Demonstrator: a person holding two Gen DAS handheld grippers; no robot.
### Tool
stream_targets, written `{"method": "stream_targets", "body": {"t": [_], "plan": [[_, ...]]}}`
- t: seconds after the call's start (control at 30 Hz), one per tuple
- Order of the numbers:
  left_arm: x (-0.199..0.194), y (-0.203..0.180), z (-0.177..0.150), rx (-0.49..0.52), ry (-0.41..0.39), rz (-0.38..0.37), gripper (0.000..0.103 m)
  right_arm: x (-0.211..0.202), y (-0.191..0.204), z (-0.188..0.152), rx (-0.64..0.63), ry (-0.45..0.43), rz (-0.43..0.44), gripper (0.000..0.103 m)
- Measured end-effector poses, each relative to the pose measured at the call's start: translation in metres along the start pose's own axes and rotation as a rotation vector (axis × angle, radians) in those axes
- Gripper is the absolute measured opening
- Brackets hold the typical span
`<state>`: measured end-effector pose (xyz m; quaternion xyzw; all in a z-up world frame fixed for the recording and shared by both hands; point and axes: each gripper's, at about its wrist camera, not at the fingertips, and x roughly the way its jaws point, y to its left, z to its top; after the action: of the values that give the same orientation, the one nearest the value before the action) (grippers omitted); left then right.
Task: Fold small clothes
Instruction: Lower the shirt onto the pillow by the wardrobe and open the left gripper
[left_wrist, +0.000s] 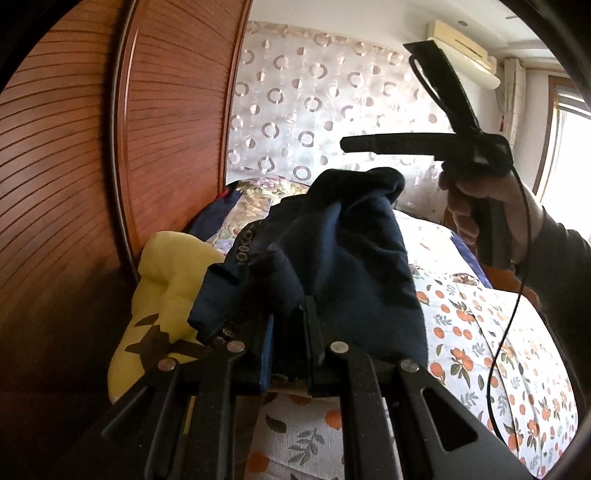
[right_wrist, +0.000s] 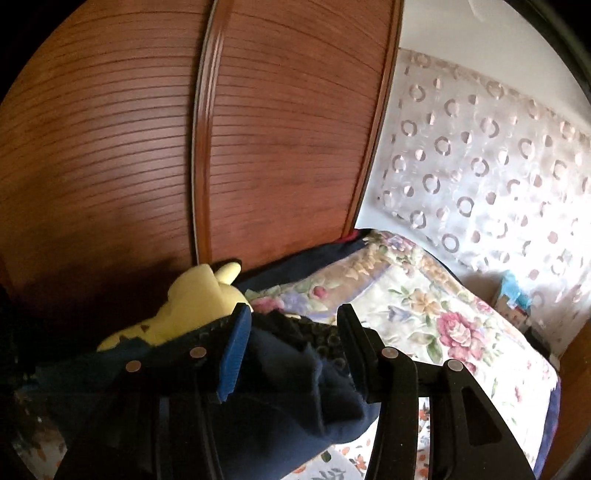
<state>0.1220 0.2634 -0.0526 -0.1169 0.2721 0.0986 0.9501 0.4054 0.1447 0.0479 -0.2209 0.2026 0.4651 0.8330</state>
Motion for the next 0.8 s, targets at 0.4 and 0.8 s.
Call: {"method": "stream_targets", "body": {"t": [0.4,0.8], "plan": [[-0.029,-0.040,0.005,0.130,-0.049,-0.012,0.081,-0.094,0.010,-0.072,0.105,-0.012,-0.037,0.050],[-0.063,-0.114,0.000,0.192,-0.078,-0.106,0.083,-0.240,0.053,-0.149,0.243,-0.083,-0.168,0.080]]}}
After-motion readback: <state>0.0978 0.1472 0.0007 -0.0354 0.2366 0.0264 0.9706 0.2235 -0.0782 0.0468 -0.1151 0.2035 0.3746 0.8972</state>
